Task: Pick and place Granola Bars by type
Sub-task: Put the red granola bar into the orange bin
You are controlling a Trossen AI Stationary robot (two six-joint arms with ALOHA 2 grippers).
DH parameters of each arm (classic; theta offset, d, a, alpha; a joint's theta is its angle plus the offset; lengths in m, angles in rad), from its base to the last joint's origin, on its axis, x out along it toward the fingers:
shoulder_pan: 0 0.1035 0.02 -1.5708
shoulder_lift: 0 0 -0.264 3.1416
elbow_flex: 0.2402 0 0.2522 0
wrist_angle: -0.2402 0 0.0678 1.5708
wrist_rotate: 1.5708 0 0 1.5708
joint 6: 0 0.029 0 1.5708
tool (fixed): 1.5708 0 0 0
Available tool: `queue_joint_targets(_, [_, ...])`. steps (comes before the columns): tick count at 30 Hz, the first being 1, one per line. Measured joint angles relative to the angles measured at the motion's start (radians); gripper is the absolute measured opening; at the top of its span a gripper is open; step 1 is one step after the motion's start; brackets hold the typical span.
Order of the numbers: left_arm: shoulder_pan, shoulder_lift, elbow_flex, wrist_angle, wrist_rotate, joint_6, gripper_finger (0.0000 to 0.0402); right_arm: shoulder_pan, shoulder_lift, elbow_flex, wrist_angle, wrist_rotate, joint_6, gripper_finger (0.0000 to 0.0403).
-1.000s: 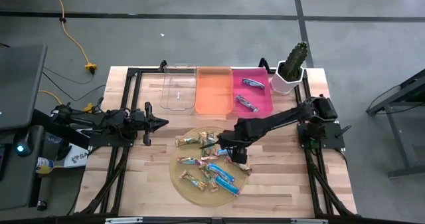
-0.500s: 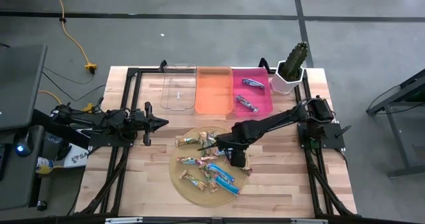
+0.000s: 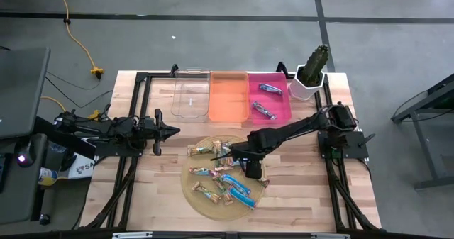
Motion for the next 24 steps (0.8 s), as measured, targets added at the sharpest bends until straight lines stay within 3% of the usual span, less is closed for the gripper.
queue_joint_targets(24, [0.000, 0.000, 0.000, 0.000, 0.000, 0.000, 0.0001, 0.000, 0.008, -0.133, 0.143, -0.044, 0.079, 0.0220])
